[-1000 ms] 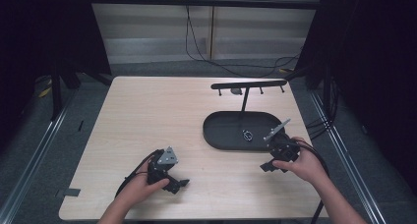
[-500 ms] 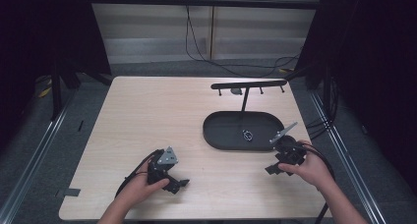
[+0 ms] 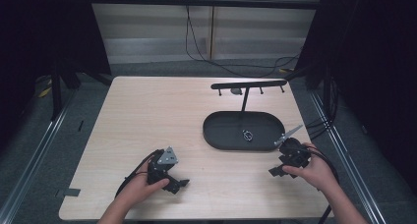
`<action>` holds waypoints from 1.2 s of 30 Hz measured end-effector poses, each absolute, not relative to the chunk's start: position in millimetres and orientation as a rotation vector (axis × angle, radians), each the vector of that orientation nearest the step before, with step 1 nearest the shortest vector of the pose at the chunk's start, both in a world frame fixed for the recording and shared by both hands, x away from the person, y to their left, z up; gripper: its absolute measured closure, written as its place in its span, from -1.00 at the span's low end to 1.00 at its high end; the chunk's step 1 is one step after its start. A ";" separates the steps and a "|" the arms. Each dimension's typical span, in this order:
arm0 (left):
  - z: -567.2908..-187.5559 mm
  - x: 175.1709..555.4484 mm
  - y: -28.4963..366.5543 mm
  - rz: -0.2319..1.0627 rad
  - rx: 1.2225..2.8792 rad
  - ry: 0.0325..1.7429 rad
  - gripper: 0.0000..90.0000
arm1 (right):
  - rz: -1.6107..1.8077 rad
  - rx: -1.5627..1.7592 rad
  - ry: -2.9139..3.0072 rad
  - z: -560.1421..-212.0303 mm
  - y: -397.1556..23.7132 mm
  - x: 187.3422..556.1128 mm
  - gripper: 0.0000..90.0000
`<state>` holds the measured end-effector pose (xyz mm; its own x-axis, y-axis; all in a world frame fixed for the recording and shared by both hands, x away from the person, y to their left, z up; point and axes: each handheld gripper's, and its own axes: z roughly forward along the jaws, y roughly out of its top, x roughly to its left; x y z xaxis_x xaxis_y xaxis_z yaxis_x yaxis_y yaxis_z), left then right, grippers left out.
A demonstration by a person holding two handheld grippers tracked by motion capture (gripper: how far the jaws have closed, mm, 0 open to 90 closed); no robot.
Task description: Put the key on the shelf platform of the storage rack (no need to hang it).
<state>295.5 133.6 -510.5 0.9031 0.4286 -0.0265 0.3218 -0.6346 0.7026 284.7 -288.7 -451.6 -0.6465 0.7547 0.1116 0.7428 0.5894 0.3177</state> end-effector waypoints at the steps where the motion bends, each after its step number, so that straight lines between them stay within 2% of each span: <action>1: -510.4 295.5 133.7 0.183 2.309 0.533 -1.00 | 0.525 1.310 2.770 -451.6 -288.8 284.2 -0.36; 36: -510.4 295.5 133.7 0.183 2.309 0.533 -1.00 | 0.531 1.350 2.735 -470.0 -309.1 265.9 -0.36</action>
